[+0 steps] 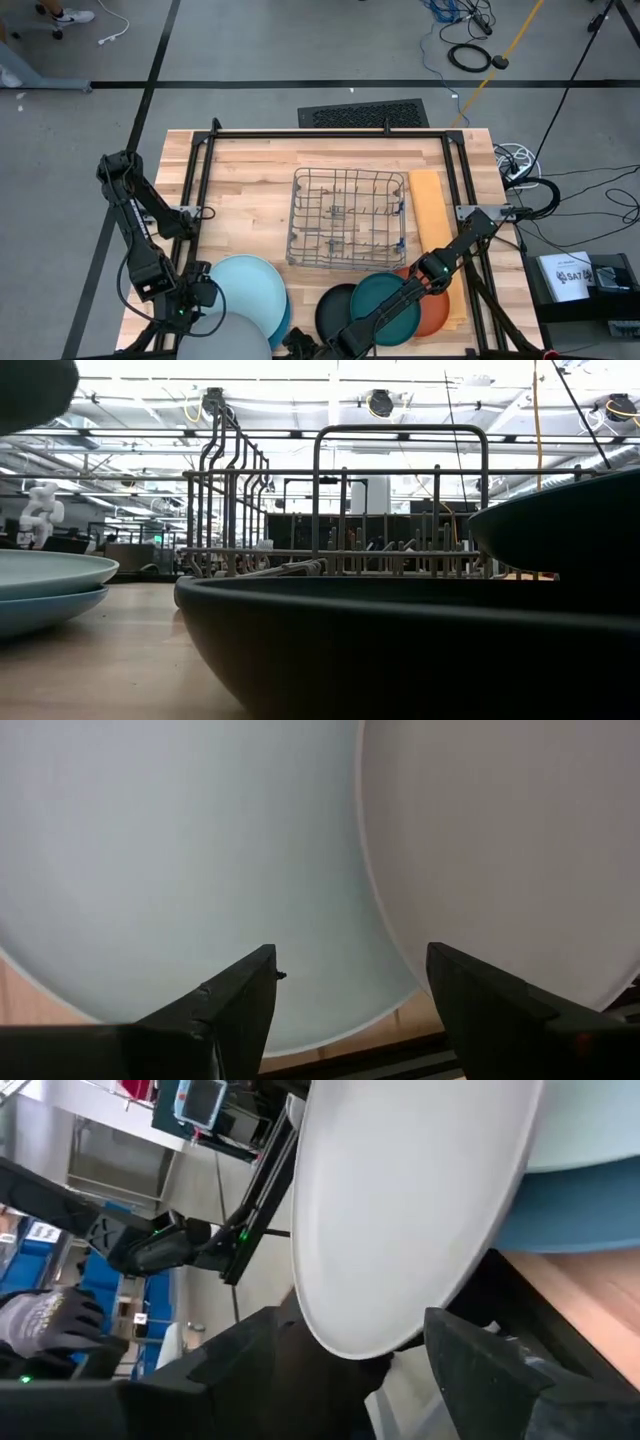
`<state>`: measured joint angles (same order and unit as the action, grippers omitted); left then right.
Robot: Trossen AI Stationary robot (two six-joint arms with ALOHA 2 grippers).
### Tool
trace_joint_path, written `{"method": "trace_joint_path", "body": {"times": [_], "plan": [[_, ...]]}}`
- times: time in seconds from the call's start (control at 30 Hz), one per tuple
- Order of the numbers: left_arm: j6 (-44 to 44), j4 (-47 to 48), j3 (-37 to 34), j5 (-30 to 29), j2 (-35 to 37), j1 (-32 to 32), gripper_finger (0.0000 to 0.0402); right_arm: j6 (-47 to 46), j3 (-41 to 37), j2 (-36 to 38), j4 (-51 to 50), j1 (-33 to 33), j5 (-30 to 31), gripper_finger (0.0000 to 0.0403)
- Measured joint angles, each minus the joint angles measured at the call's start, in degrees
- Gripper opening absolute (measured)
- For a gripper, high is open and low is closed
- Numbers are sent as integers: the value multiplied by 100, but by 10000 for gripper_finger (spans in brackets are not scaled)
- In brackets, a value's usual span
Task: Sort dishes
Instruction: Put the gray plate into the dish rack
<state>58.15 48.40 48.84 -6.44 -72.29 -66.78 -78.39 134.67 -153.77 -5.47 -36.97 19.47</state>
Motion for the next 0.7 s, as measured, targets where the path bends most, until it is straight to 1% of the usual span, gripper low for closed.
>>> {"method": "trace_joint_path", "body": {"times": [0.23,0.53,0.7], "plan": [[-2,2,0,0,0,0,256,-26,0,-2,-375,11,152,247],[-36,-40,0,46,5,2,256,-162,-2,-192,-255,15,251,247],[-193,-635,-120,305,8,0,256,-37,0,-192,-211,13,323,247]]}}
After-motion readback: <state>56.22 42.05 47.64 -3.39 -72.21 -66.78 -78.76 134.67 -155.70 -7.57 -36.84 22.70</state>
